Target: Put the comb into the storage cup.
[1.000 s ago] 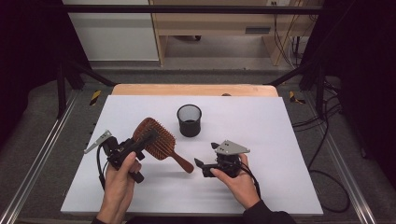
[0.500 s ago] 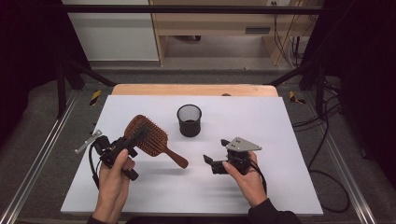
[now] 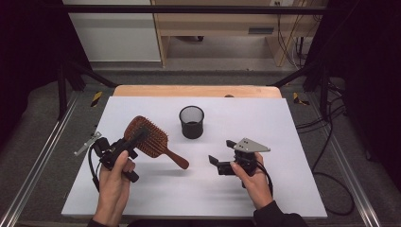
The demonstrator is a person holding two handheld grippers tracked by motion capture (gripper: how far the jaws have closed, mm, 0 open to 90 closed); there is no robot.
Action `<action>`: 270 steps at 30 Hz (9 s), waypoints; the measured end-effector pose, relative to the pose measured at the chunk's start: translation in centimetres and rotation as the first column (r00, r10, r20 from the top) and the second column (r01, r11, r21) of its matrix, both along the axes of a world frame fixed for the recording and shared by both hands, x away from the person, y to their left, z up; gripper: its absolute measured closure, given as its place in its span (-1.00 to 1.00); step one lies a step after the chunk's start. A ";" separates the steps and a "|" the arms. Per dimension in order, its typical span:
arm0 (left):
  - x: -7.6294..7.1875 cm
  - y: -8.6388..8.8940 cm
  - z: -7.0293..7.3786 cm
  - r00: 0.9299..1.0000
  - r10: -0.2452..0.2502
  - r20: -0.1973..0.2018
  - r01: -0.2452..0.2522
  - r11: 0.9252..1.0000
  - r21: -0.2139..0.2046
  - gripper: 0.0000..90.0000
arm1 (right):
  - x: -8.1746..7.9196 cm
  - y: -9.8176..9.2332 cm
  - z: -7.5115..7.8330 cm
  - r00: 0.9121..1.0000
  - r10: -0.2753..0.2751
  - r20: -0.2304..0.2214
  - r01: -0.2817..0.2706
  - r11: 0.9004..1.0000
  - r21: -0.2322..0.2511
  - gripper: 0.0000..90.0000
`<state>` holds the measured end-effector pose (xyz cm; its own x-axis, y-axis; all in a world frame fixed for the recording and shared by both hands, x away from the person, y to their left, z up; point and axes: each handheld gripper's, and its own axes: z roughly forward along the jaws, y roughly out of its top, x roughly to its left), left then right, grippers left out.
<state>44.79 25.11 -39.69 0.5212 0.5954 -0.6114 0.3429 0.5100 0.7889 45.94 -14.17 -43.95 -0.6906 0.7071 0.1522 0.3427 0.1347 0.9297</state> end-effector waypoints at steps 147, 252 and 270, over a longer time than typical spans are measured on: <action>10.5 -5.4 15.7 0.992 0.076 0.104 -0.093 0.981 0.173 0.13 | -2.5 -8.8 -0.3 0.958 -0.268 0.102 0.268 0.963 0.010 -0.92; 15.6 -11.3 6.8 0.999 0.033 0.027 -0.041 0.920 0.390 0.12 | -2.6 -8.7 -0.4 0.965 -0.237 0.108 0.237 0.971 0.015 -0.92; 15.7 -12.1 5.4 1.000 0.020 0.005 -0.020 0.920 0.393 0.12 | -2.6 -8.6 -0.4 0.967 -0.231 0.105 0.230 0.973 0.017 -0.92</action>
